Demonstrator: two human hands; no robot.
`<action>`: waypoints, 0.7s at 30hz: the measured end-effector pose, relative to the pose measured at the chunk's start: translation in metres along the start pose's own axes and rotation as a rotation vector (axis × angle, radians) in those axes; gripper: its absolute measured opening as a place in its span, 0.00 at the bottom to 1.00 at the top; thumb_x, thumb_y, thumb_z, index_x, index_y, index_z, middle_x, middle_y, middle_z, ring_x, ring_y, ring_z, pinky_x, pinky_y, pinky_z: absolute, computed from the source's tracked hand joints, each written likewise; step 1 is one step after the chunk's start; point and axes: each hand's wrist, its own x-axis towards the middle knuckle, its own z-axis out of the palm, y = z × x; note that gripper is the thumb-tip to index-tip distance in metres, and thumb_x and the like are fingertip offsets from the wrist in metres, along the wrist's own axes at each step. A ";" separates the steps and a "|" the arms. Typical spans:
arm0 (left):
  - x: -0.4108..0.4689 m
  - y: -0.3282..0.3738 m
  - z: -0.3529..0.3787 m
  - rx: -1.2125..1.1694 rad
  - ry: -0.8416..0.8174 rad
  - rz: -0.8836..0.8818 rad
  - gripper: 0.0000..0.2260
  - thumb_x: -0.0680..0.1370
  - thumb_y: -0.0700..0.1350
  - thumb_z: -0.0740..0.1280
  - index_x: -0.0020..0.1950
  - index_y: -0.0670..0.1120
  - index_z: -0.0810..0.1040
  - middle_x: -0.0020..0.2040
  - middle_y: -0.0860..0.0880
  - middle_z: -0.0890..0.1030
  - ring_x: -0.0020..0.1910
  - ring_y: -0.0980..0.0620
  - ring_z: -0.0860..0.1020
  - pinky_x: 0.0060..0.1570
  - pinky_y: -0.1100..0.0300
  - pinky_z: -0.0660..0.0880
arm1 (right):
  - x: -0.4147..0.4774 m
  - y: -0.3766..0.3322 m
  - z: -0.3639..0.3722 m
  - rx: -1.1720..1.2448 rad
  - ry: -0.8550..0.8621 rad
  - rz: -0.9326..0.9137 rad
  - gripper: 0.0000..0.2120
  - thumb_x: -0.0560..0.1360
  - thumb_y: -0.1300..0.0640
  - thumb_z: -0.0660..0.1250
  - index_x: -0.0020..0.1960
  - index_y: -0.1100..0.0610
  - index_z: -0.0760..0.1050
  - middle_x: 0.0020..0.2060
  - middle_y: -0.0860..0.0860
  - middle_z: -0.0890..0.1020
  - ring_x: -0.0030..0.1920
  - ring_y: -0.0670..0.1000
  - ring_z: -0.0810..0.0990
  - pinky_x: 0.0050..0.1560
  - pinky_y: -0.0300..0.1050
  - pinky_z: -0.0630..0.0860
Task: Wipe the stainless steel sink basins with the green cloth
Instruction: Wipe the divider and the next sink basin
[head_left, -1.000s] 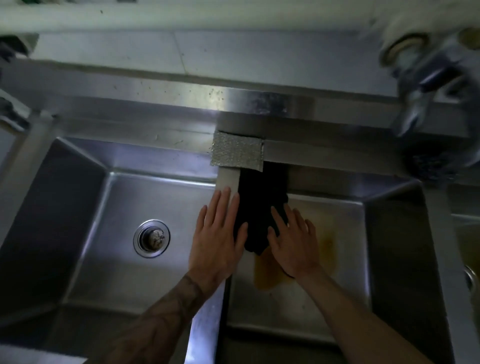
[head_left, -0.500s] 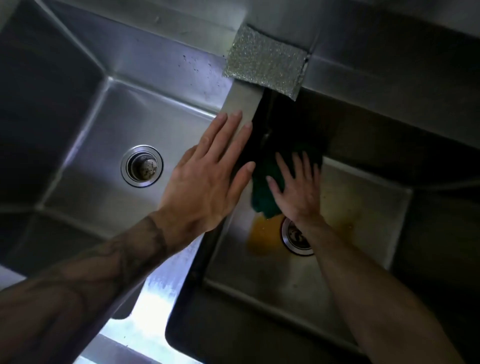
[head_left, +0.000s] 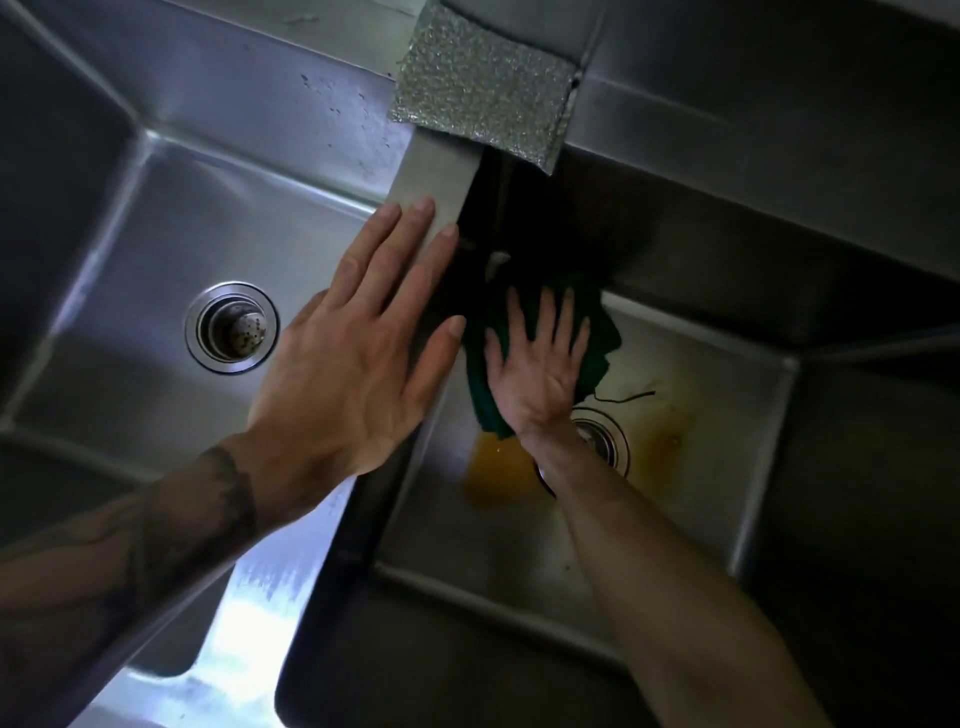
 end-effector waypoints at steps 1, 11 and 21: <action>0.000 0.000 0.000 0.007 0.001 -0.005 0.29 0.88 0.59 0.48 0.87 0.47 0.58 0.87 0.48 0.56 0.87 0.50 0.52 0.67 0.56 0.66 | -0.001 0.014 -0.002 -0.016 0.008 -0.041 0.26 0.85 0.40 0.53 0.79 0.49 0.67 0.78 0.59 0.68 0.81 0.64 0.61 0.79 0.68 0.57; 0.000 0.002 -0.001 0.008 0.011 0.002 0.28 0.88 0.58 0.51 0.86 0.47 0.60 0.87 0.48 0.57 0.87 0.50 0.54 0.62 0.57 0.70 | -0.009 -0.031 0.000 0.074 0.044 -0.009 0.25 0.87 0.44 0.53 0.80 0.54 0.68 0.79 0.59 0.69 0.82 0.62 0.61 0.80 0.65 0.58; 0.000 0.001 -0.001 -0.018 0.022 -0.003 0.28 0.88 0.57 0.52 0.86 0.47 0.60 0.87 0.48 0.58 0.86 0.50 0.55 0.60 0.55 0.75 | -0.007 0.010 -0.013 0.023 0.071 0.205 0.24 0.87 0.49 0.55 0.79 0.58 0.68 0.78 0.62 0.69 0.81 0.65 0.63 0.79 0.67 0.60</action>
